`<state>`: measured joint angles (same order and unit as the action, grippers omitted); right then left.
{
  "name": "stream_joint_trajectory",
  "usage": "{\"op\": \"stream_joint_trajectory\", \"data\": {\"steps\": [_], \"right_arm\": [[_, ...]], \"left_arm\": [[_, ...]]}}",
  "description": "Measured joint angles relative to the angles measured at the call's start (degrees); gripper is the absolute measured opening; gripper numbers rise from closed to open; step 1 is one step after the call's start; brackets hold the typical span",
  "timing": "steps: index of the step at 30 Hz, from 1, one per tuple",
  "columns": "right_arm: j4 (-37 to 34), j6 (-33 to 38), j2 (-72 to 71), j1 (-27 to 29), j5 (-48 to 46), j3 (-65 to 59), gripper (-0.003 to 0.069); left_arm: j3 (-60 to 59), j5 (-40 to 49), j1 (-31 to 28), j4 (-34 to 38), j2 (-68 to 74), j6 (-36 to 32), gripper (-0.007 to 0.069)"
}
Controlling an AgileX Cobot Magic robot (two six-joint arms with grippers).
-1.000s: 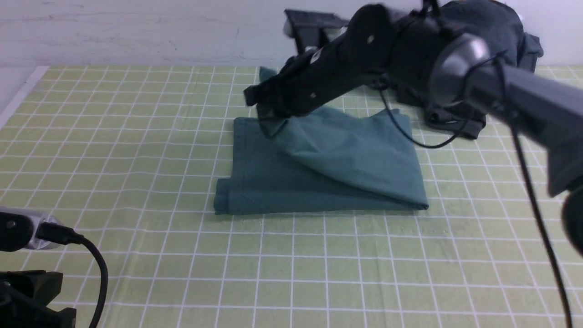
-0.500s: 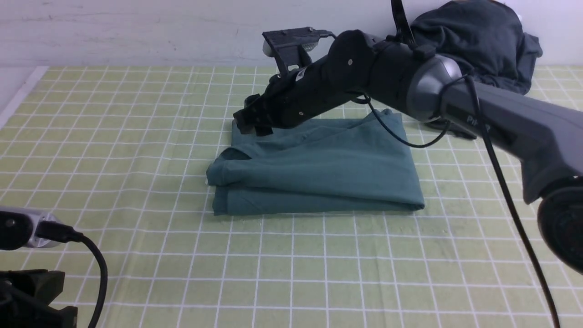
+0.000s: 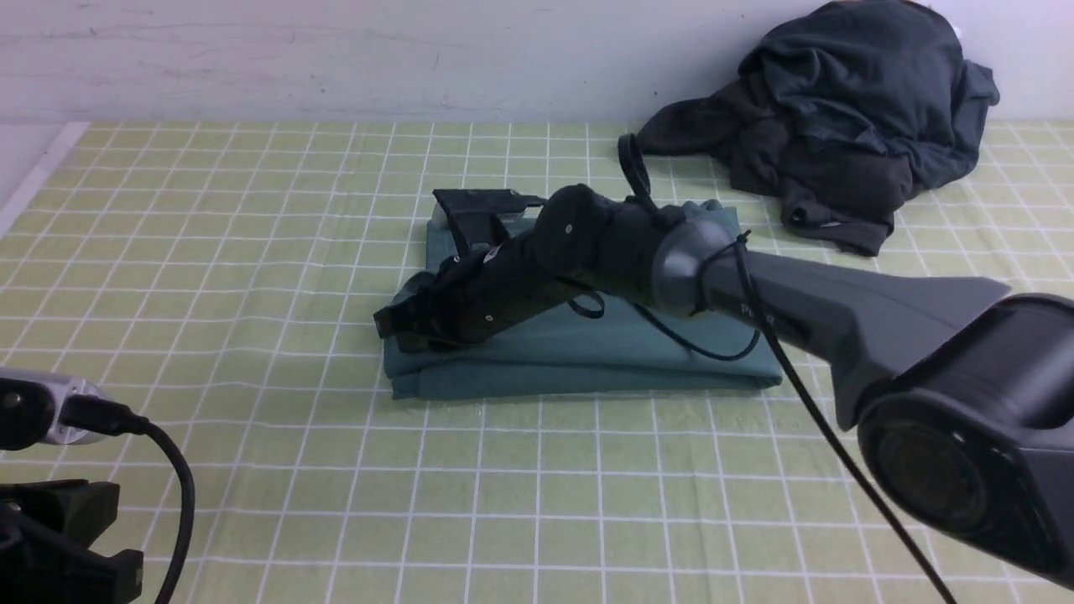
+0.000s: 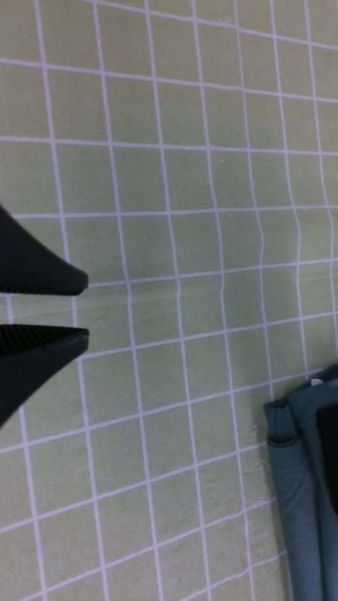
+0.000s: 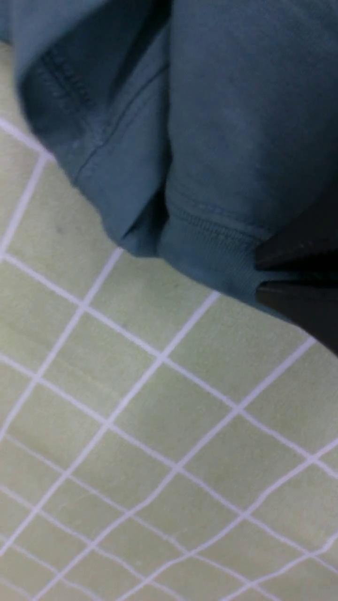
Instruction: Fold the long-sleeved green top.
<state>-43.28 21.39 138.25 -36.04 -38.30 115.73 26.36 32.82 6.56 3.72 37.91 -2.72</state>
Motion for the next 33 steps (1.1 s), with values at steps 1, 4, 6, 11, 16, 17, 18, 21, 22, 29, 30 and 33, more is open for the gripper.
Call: {"op": "stream_joint_trajectory", "data": {"steps": [1, 4, 6, 11, 16, 17, 18, 21, 22, 29, 30, 33], "right_arm": [[-0.2, 1.2, -1.0, 0.2, -0.1, 0.0, 0.0013], [0.5, 5.5, -7.2, 1.0, -1.5, 0.0, 0.0009], [2.3, 7.2, -12.7, 2.0, -3.8, 0.0, 0.0009], [11.9, 8.3, -29.3, 7.7, -17.1, 0.1, 0.0008], [19.9, 2.4, -40.3, 17.5, -30.9, 0.1, 0.0008], [20.9, 1.6, -41.3, 19.6, -31.9, -0.1, 0.0008], [21.9, 0.1, -43.3, 22.4, -32.8, -0.9, 0.0006], [22.5, -1.2, -48.5, 30.1, -32.1, -6.2, 0.0006], [22.5, -1.2, -50.5, 32.2, -30.5, -9.0, 0.0006], [18.3, 5.6, -67.5, 37.5, -6.1, -34.2, 0.0006], [17.3, 7.5, -70.7, 37.1, -1.5, -38.4, 0.0006], [15.2, 12.9, -79.7, 34.3, 12.7, -50.4, 0.0006]], "left_arm": [[0.0, 0.0, 0.0, 0.0, 0.0, 0.0, 0.0090], [0.0, 0.0, 0.0, 0.0, 0.1, 0.0, 0.0090], [0.0, 0.0, 0.0, 0.0, 0.1, 0.0, 0.0090], [0.0, 0.0, 0.0, 0.0, 0.1, 0.0, 0.0090], [0.0, 0.0, 0.0, 0.1, 0.1, 0.0, 0.0090], [0.0, 0.0, 0.0, 0.1, 0.1, 0.0, 0.0090], [0.0, 0.0, 0.0, 0.1, 0.1, 0.0, 0.0090], [0.0, 0.0, 0.0, 0.1, 0.1, 0.0, 0.0090], [0.0, 0.0, 0.0, 0.1, 0.1, 0.0, 0.0090], [0.0, 0.0, 0.0, 0.1, 0.1, 0.0, 0.0090], [0.0, 0.0, 0.0, 0.1, 0.1, 0.0, 0.0090], [0.0, 0.0, 0.0, 0.1, 0.1, 0.0, 0.0090]]}}
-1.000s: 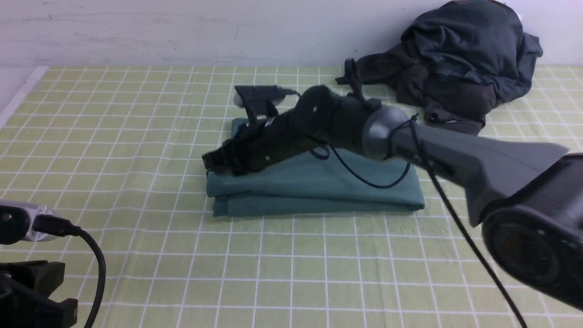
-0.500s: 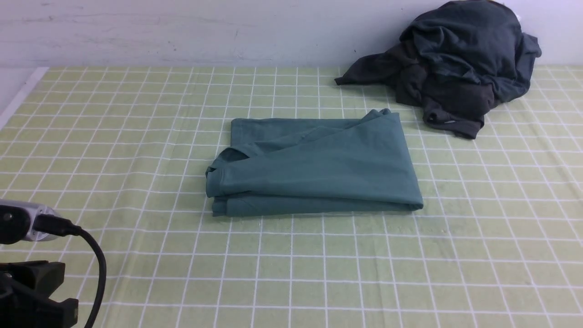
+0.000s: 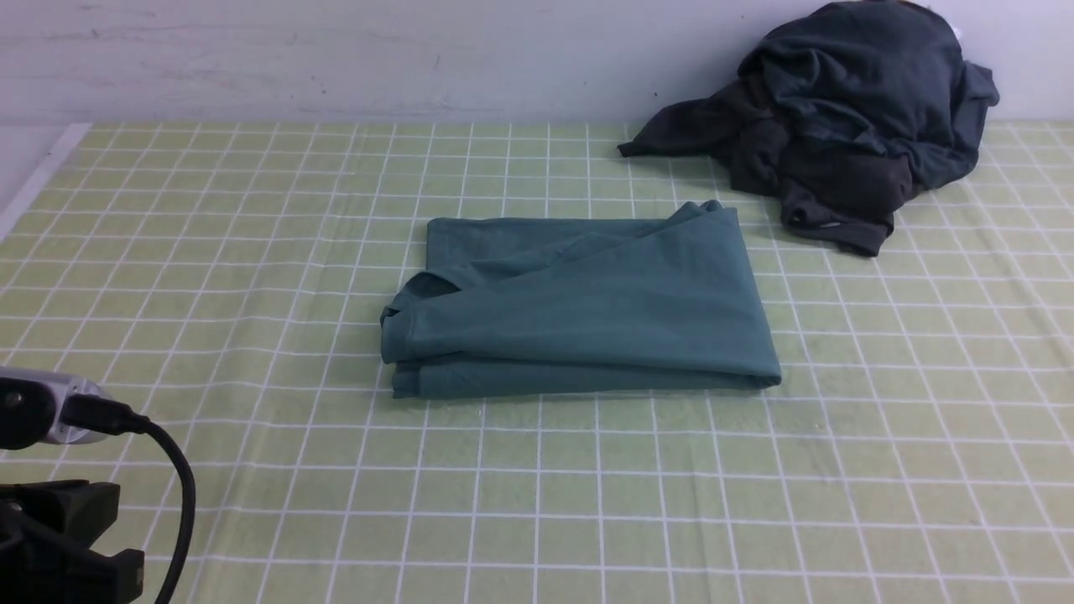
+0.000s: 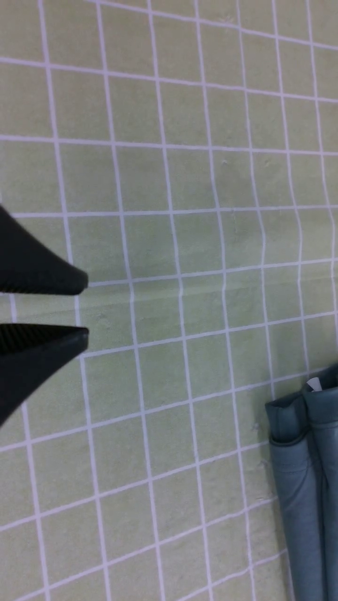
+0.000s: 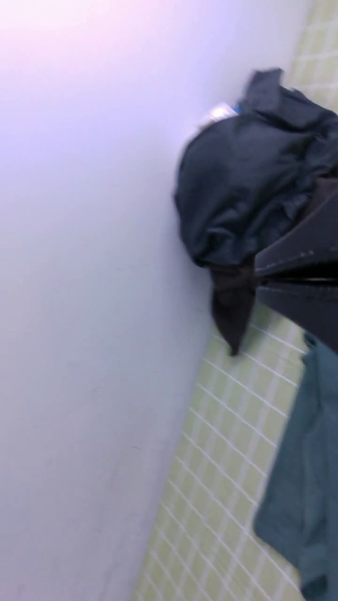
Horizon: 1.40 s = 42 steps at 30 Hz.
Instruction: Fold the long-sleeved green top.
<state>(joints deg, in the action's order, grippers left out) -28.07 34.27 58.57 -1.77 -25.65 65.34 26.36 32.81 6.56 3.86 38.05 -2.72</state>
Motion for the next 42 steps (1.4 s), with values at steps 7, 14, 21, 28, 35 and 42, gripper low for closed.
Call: {"op": "stream_joint_trajectory", "data": {"steps": [7, 14, 21, 28, 35, 42], "right_arm": [[-2.4, 8.0, -17.8, -6.9, 31.3, -23.5, 0.0006], [-3.4, 8.5, -28.7, -9.1, 40.4, -42.2, 0.0006], [-3.5, 8.5, -28.9, -9.1, 39.6, -54.7, 0.0006], [-3.5, 8.5, -28.9, -9.1, 38.2, -64.7, 0.0006], [-4.8, 9.1, -36.5, -8.9, 27.9, -66.8, 0.0006], [-2.0, 6.1, -52.3, -2.0, 19.0, -66.8, 0.0006]], "left_arm": [[0.0, 0.0, 0.0, 0.0, 0.0, 0.0, 0.0090], [0.0, 0.0, 0.0, 0.0, 0.0, 0.0, 0.0090], [0.0, 0.0, 0.0, 0.0, 0.0, 0.0, 0.0090], [0.0, 0.0, 0.0, 0.0, 0.0, 0.0, 0.0090], [0.0, 0.1, 0.0, 0.0, 0.0, 0.0, 0.0090], [0.0, 0.2, 0.0, 0.2, 0.0, 0.0, 0.0090]]}}
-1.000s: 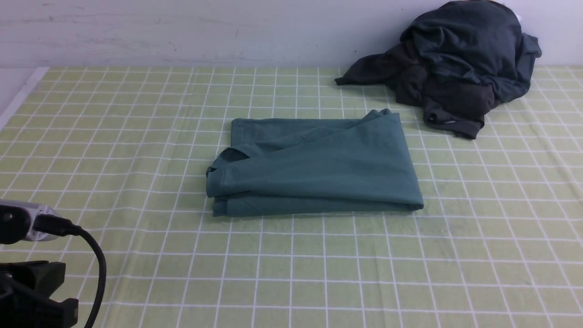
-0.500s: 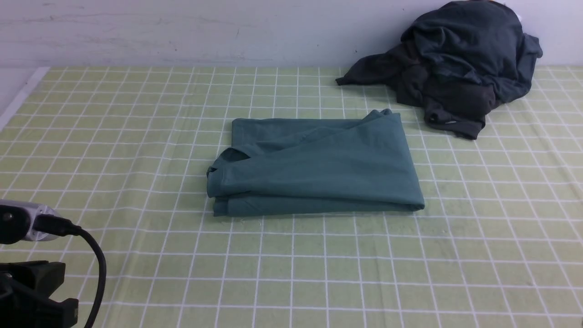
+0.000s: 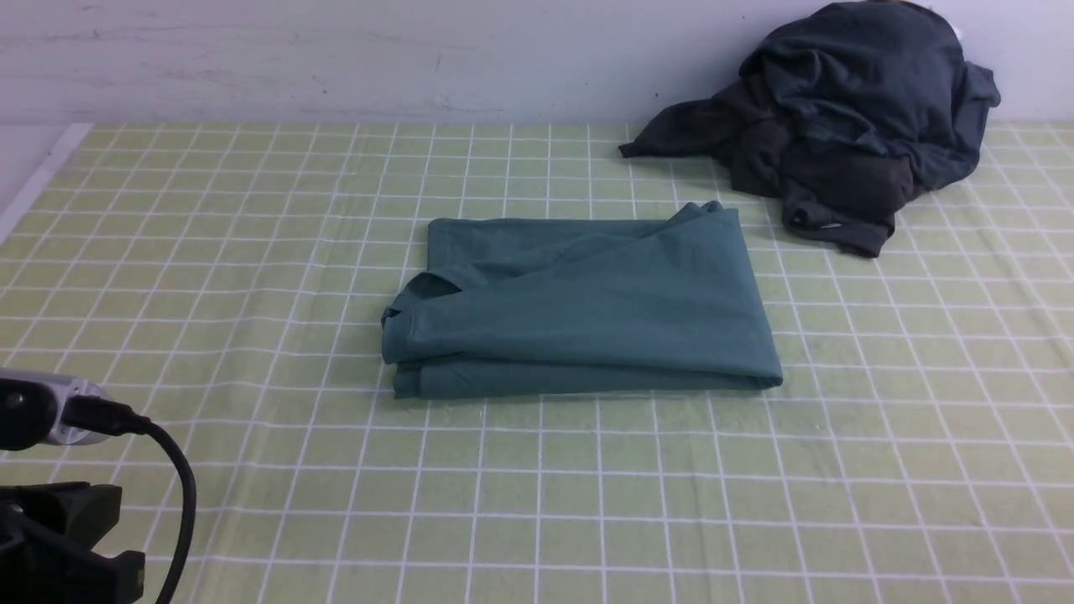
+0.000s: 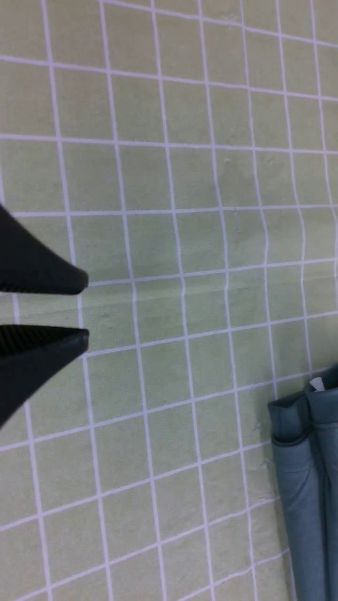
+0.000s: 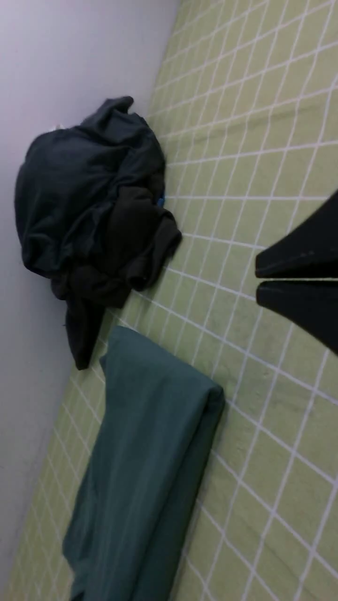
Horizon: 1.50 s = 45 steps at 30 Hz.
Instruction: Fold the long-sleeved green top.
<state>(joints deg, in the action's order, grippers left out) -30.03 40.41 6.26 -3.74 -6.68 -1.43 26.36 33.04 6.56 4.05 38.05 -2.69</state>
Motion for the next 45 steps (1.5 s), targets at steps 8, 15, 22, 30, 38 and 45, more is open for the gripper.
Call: {"op": "stream_joint_trajectory", "data": {"steps": [8, 15, 22, 30, 38, 45], "right_arm": [[24.4, -32.9, -6.7, 5.7, -8.5, 0.0, 0.0006], [31.5, -44.1, -6.9, 5.6, -13.6, 0.1, 0.0006], [31.6, -44.5, -6.9, 5.6, -13.6, 0.1, 0.0006], [31.6, -44.5, -6.9, 5.6, -13.6, 0.1, 0.0006], [31.7, -44.5, -6.9, 5.6, -13.7, 0.1, 0.0006], [31.9, -44.5, -6.9, 5.6, -13.8, 0.1, 0.0006]], "left_arm": [[0.0, 0.1, 0.0, 0.0, 0.0, 0.0, 0.0087], [0.0, 0.1, 0.0, 0.0, 0.0, 0.0, 0.0085], [0.0, 0.2, 0.0, 0.0, 0.0, 0.0, 0.0083], [0.0, 0.2, 0.0, 0.0, 0.0, 0.0, 0.0083], [-1.7, -0.8, 0.0, 0.0, -1.4, 0.0, 0.0083], [-13.9, -1.7, 0.0, 0.0, -14.8, -0.1, 0.0083]]}}
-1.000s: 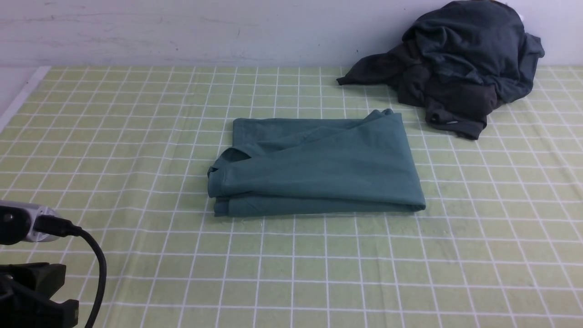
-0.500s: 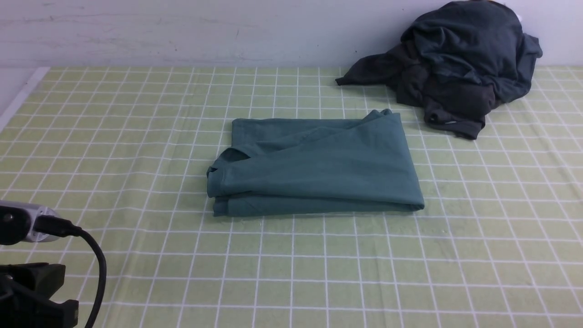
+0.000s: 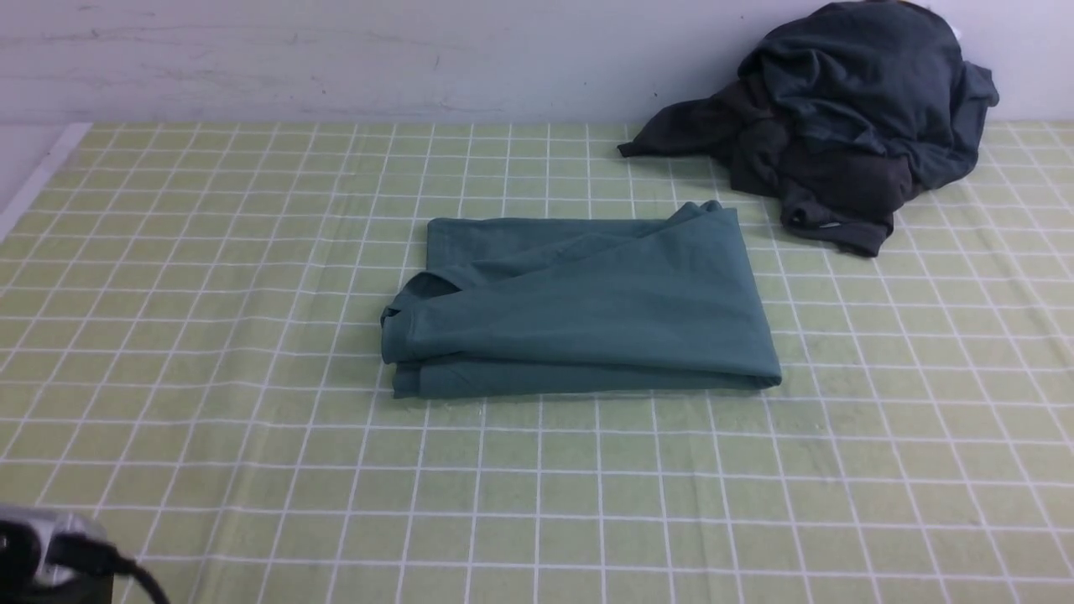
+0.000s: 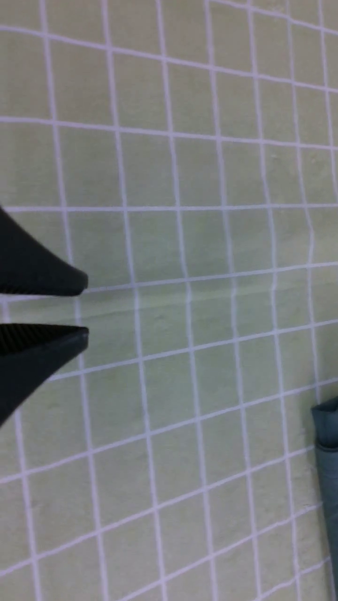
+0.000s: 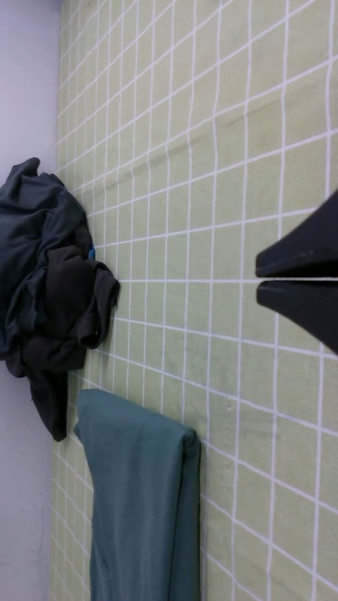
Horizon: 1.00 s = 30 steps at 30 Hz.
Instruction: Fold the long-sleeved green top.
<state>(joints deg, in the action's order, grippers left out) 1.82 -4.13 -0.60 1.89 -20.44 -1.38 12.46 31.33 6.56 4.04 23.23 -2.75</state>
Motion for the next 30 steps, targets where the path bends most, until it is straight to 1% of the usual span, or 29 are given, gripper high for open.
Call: {"op": "stream_joint_trajectory", "data": {"steps": [2, 7, 10, 14, 30], "right_arm": [[0.0, 0.0, 0.0, 0.0, 0.0, 0.0, 0.0006], [0.0, 0.0, 0.0, 0.0, 0.0, 0.0, 0.0006], [0.0, 0.0, 0.0, 0.0, 0.0, 0.0, 0.0006], [0.0, 0.0, 0.0, 0.0, -0.1, 0.0, 0.0006], [0.0, -0.2, 0.0, 0.0, -0.1, 0.0, 0.0005]], "left_arm": [[-2.2, -1.4, 0.0, -0.2, -3.6, -0.1, 0.0083], [-7.9, -9.0, 0.0, -0.6, -16.8, -0.1, 0.0083], [-12.5, -12.1, 0.0, -0.7, -22.9, -0.1, 0.0083], [-14.0, -11.6, 0.0, -0.9, -23.8, -0.1, 0.0083], [-14.0, -11.0, 0.0, -1.0, -23.8, -0.1, 0.0083]]}}
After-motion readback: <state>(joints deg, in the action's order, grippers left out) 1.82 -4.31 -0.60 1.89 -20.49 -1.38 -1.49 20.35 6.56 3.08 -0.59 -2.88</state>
